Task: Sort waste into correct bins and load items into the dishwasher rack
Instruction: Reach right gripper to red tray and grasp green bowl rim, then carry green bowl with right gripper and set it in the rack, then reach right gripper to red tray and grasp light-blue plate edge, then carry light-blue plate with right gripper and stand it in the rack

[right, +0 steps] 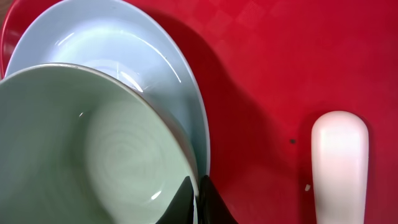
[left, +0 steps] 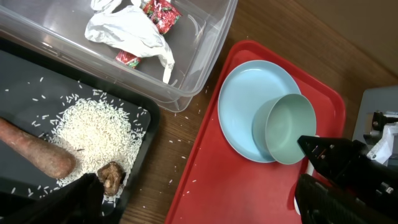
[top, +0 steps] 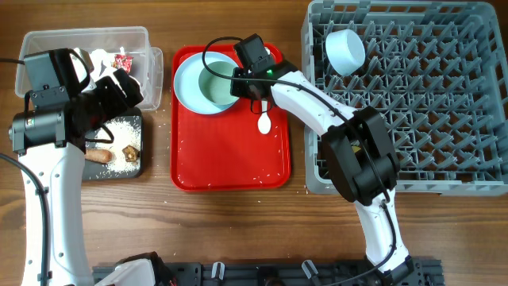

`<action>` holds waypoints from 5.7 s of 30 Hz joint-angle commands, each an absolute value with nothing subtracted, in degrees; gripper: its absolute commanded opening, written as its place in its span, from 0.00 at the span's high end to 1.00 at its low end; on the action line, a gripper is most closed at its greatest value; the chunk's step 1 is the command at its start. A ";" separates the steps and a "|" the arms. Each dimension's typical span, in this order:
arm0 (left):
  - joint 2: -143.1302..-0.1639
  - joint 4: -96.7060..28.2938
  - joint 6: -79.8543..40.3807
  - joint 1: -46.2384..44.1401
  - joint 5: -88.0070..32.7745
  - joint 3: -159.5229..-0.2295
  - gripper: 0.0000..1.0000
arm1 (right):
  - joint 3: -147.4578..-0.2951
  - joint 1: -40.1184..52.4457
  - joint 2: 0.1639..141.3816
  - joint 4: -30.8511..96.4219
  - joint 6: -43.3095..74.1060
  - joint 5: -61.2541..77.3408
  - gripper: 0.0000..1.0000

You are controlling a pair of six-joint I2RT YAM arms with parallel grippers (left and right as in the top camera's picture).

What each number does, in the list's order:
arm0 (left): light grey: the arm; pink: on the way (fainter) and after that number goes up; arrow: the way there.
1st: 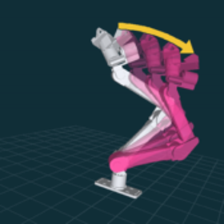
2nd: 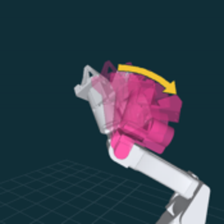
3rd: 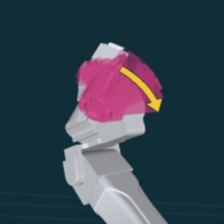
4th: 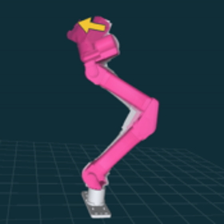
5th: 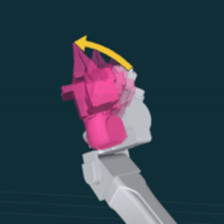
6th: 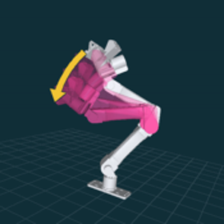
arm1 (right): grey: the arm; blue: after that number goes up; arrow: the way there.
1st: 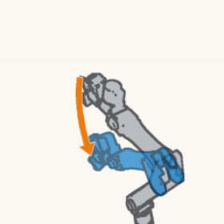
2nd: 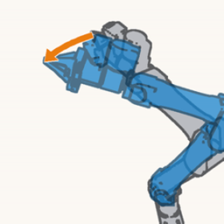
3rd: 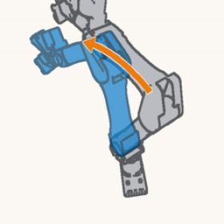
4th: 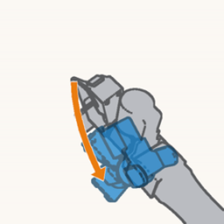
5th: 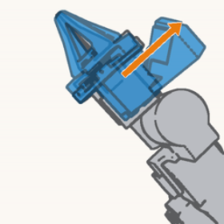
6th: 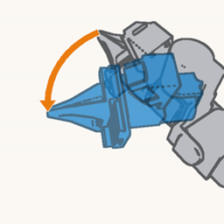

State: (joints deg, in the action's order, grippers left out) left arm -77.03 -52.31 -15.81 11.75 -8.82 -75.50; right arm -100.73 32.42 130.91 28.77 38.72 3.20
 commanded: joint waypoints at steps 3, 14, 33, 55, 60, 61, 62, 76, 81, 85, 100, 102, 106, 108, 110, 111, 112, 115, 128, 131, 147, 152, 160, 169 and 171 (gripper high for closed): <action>-76.88 -52.21 -15.88 11.90 -8.88 -76.51 0.00 | -104.57 32.05 125.71 30.48 33.23 2.35 0.96; -76.88 -52.21 -15.88 11.90 -8.88 -76.51 0.00 | -104.57 31.18 103.72 50.37 33.01 -40.47 0.96; -76.88 -52.21 -15.88 11.90 -8.88 -76.51 0.00 | -95.55 17.10 105.75 66.08 3.18 -62.59 0.96; -76.88 -52.21 -15.88 11.90 -8.88 -76.51 0.00 | -90.59 18.92 114.76 60.64 -10.55 -66.19 0.96; -76.88 -52.21 -15.88 11.90 -8.88 -76.51 0.00 | -90.56 21.80 114.76 60.58 -10.52 -63.24 0.96; -76.88 -52.21 -15.88 11.90 -8.88 -76.51 0.00 | -90.56 22.04 114.76 60.58 -10.55 -62.17 0.96; -76.88 -52.21 -15.88 11.90 -8.88 -76.51 0.00 | -90.56 22.22 114.76 60.62 -10.52 -61.28 0.96; -76.88 -52.21 -15.88 11.90 -8.88 -76.51 0.00 | -90.56 27.40 114.76 59.77 -10.52 -52.36 0.90; -76.88 -52.21 -15.88 11.90 -8.88 -76.51 0.00 | -90.67 28.64 114.76 57.58 -10.28 -52.38 0.00; -76.88 -52.21 -15.88 11.90 -8.88 -76.51 0.00 | -91.15 28.67 114.30 53.89 -6.52 -51.72 0.00; -76.88 -52.21 -15.88 11.90 -8.88 -76.51 0.00 | -96.16 28.60 102.59 40.91 14.81 19.20 0.01; -76.88 -52.21 -15.88 11.90 -8.88 -76.51 0.00 | -95.50 28.60 103.04 36.80 25.30 17.28 0.07; -76.88 -52.21 -15.88 11.90 -8.88 -76.51 0.00 | -93.41 30.63 105.10 31.57 36.16 5.02 0.06; -76.88 -52.21 -15.88 11.90 -8.88 -76.51 0.00 | -93.34 31.92 107.77 30.09 36.21 1.69 0.12; -76.88 -52.21 -15.88 11.90 -8.88 -76.51 0.00 | -93.34 32.84 111.90 28.64 36.51 1.21 0.13; -76.88 -52.21 -15.88 11.90 -8.88 -76.51 0.00 | -93.34 33.06 113.86 28.27 37.32 1.43 0.14; -76.88 -52.21 -15.88 11.90 -8.88 -76.51 0.00 | -93.34 33.17 115.50 28.36 38.00 1.69 0.14; -76.88 -52.21 -15.88 11.90 -8.88 -76.51 0.00 | -93.34 33.21 120.92 28.53 40.93 4.14 0.23; -76.88 -52.21 -15.88 11.90 -8.88 -76.51 0.00 | -93.36 32.99 129.40 24.23 51.68 5.19 0.52; -76.88 -52.21 -15.88 11.90 -8.88 -76.51 0.00 | -93.36 33.06 130.30 22.15 52.71 5.19 0.59; -76.88 -52.21 -15.88 11.90 -8.88 -76.51 0.00 | -95.46 28.12 129.67 23.38 46.57 15.62 0.95; -76.88 -52.21 -15.88 11.90 -8.88 -76.51 0.00 | -95.48 26.00 121.93 22.70 35.33 15.51 0.96; -76.88 -52.21 -15.88 11.90 -8.88 -76.51 0.00 | -95.46 25.82 100.18 33.85 22.26 -16.99 0.96; -76.88 -52.21 -15.88 11.90 -8.88 -76.51 0.00 | -95.24 17.58 90.04 49.25 9.93 -59.77 0.96; -76.88 -52.21 -15.88 11.90 -8.88 -76.51 0.00 | -94.26 14.26 90.56 49.89 1.83 -60.38 0.96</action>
